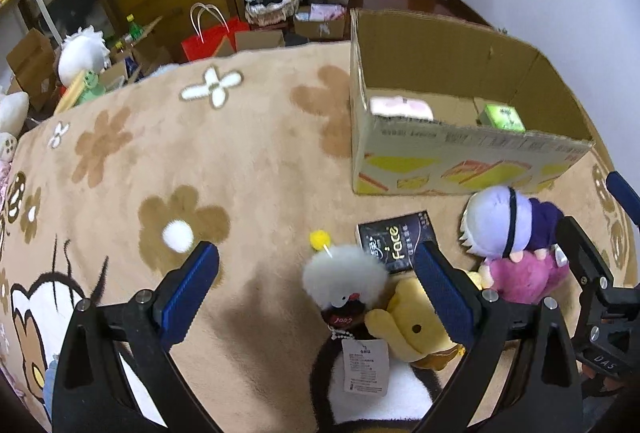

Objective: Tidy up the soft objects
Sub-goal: 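Grasp the white penguin plush with the left gripper while the right grasps the purple doll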

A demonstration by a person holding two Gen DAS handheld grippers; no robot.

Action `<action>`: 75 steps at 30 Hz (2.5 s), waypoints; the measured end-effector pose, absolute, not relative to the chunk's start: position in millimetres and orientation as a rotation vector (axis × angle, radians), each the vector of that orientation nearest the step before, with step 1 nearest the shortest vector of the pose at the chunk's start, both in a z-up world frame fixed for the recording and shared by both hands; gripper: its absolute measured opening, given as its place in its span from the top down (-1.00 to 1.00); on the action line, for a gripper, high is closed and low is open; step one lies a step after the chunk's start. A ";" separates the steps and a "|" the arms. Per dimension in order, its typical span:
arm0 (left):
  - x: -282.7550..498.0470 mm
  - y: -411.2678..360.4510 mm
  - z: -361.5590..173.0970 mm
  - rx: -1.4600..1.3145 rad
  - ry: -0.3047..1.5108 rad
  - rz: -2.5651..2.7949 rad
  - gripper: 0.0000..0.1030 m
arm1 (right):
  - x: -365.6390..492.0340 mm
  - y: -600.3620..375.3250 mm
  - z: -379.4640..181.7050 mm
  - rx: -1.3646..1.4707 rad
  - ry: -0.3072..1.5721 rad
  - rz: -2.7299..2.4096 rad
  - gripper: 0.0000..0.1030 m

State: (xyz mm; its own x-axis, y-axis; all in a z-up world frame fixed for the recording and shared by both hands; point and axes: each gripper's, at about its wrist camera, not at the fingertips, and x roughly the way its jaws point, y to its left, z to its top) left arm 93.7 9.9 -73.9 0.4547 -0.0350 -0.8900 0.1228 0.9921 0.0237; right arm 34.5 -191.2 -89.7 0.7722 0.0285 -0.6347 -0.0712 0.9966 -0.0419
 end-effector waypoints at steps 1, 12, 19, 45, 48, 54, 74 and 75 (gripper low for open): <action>95.0 9.2 -76.8 0.088 1.107 -0.101 -0.89 | 36.4 -190.2 -92.5 -0.068 0.693 0.057 -1.00; 115.9 4.1 -116.3 0.072 1.257 -0.099 -0.89 | 61.9 -189.3 -127.0 -0.083 0.790 0.072 -1.00; 122.1 5.6 -130.4 0.071 1.296 -0.082 -0.89 | 73.1 -192.4 -143.6 -0.069 0.841 0.077 -1.00; 126.6 -4.6 -144.3 0.032 1.327 -0.192 0.28 | 80.2 -182.4 -173.3 -0.065 0.911 0.096 -0.94; 123.1 -6.8 -142.7 0.038 1.324 -0.196 0.33 | 79.8 -184.4 -172.7 -0.061 0.913 0.102 -0.91; 120.0 -9.6 -141.3 0.034 1.317 -0.198 0.48 | 78.1 -189.5 -167.4 -0.040 0.909 0.105 -0.89; 101.6 6.9 -107.2 -0.014 1.195 -0.218 0.59 | 63.8 -198.2 -134.9 0.000 0.826 0.119 -0.89; 99.4 5.4 -102.4 -0.016 1.176 -0.224 0.60 | 62.7 -198.9 -132.6 0.005 0.820 0.118 -0.89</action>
